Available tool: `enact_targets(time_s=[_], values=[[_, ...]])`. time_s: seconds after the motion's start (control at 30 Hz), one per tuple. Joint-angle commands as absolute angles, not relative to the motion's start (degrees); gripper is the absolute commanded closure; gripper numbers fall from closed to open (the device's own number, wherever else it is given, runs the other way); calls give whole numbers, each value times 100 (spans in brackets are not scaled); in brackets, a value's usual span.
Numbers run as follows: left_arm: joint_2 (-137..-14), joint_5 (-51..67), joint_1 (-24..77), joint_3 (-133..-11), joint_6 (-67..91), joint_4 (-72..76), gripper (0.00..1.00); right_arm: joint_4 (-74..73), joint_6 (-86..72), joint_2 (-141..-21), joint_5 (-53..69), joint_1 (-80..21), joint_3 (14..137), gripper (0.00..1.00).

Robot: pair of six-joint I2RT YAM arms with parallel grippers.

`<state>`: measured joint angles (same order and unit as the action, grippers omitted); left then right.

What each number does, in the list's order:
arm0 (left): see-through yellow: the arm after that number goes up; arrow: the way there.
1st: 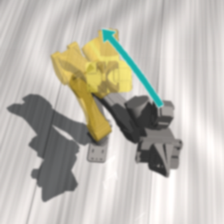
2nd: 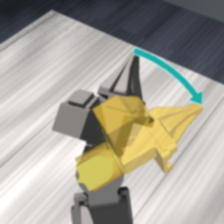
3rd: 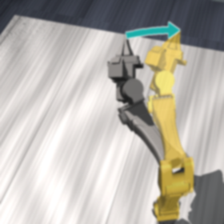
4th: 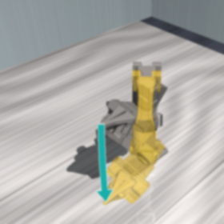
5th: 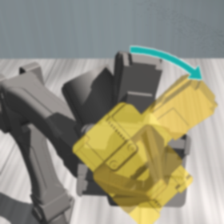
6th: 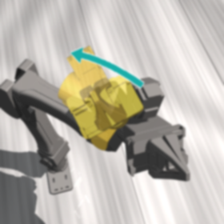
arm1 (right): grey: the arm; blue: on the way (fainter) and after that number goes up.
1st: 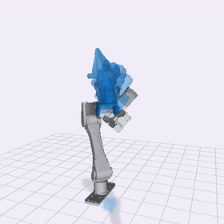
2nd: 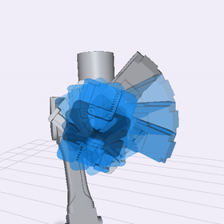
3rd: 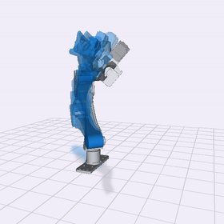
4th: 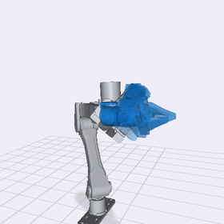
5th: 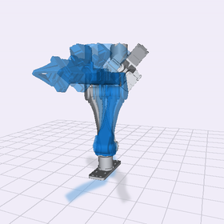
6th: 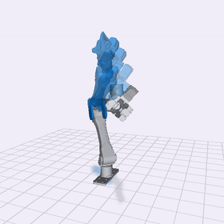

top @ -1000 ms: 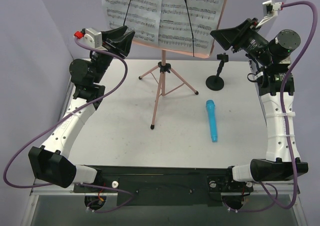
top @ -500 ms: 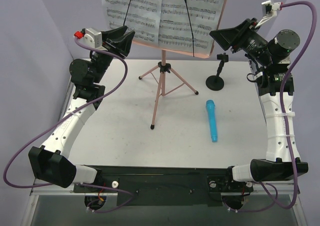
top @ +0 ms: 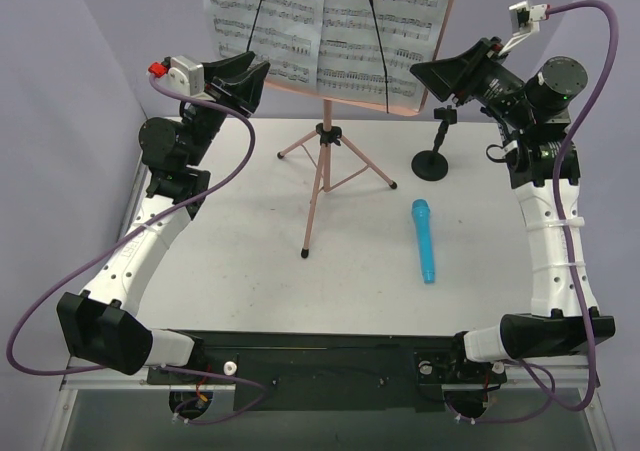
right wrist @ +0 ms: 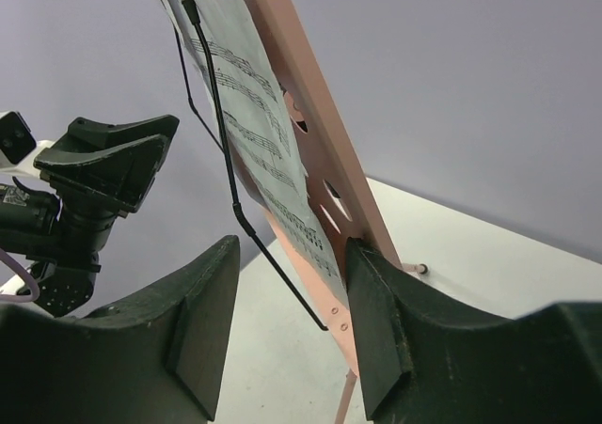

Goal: Set up the instrument practice props

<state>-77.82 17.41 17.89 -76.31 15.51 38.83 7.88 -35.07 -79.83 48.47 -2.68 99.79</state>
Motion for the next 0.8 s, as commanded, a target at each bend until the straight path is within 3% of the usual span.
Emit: enact_targets(time_s=[0.0,0.13,0.3,0.77], values=[[-7761,1775,1758,-7691,1573,4113,52,1151,-3454,-7972,4896,-299,10116,62],[-7752,1784,1749,-7664,1573,4104,52,1274,-3401,-7928,4861,-299,10020,85],[-7743,1767,1749,-7655,1565,4113,52,1310,-3164,-7805,4659,-290,9844,99],[-7734,1775,1749,-7646,1565,4104,52,1230,-2496,-7409,4210,-272,9536,100]])
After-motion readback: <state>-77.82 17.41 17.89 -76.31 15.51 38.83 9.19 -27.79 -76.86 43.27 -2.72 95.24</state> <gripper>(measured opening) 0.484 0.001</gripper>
